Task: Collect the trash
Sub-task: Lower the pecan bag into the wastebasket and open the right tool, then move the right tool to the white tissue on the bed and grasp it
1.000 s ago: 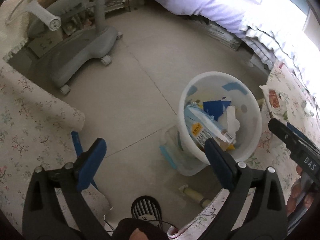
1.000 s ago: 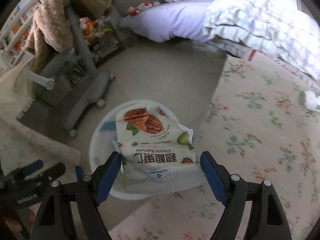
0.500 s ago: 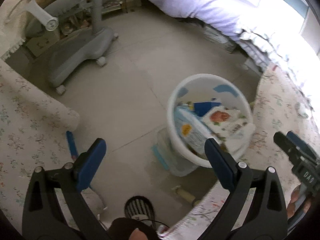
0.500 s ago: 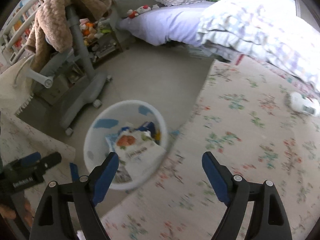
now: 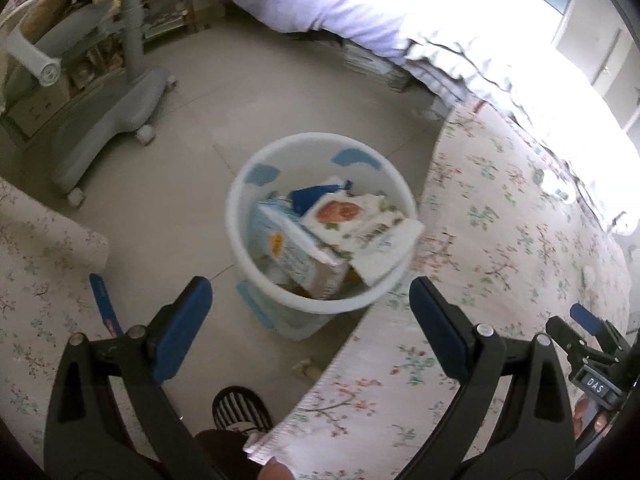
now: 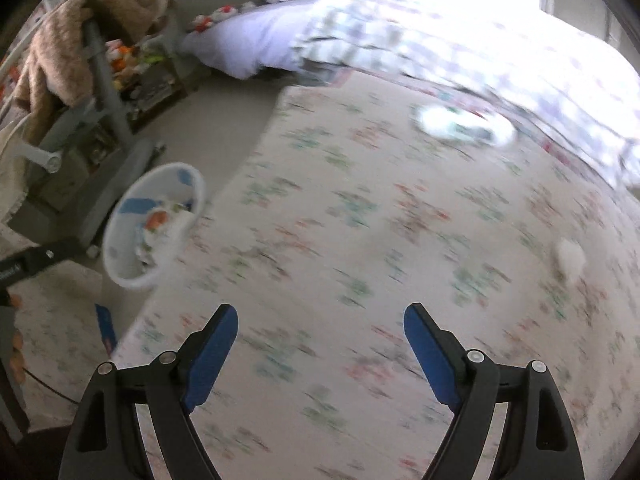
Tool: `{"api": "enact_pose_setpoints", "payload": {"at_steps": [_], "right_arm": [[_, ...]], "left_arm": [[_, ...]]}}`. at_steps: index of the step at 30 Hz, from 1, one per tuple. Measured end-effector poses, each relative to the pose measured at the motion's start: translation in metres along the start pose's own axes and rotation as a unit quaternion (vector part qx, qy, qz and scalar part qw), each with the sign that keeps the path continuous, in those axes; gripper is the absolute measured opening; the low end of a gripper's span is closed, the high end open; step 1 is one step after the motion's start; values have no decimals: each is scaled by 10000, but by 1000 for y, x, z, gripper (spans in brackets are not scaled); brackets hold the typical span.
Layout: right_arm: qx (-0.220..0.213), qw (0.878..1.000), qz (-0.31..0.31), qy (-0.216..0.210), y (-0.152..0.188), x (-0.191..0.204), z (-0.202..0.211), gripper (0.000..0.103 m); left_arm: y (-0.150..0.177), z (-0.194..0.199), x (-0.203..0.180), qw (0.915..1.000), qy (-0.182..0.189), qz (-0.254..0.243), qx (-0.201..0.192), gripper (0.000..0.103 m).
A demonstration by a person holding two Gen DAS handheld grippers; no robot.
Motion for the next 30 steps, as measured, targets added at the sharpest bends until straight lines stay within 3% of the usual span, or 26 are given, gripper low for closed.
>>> {"api": "enact_pose_setpoints", "payload": {"at_steps": [11,18,24,30], "right_arm": [[52,9933,-1023,543,9,-129,34,87],[-59,9817,-1814,581,0,-213,53,86],[-90,9745,-2171,556,-9,-239,40,83],[-77,9798,-1972,326,-25,-224,19,74]], "left_arm": [[-1,0,-49,9990,187,-405,-9,99],[-6,-9,-82,9977,259,-626,-27,99],[-10,-17,-110,9964,350,-772,16,99],[-15,-29,-135,9957,366,-850,58,99]]}}
Point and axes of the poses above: each gripper's, at about its wrist camera, not at the fingertips, and z roughly against the way its jaws point, x to its left, y to its underside, the point moved 3 cm from there along -z, roughly the way its jaws point, and after that the axes turned 7 degrees about -z, right-handed, at the moved point
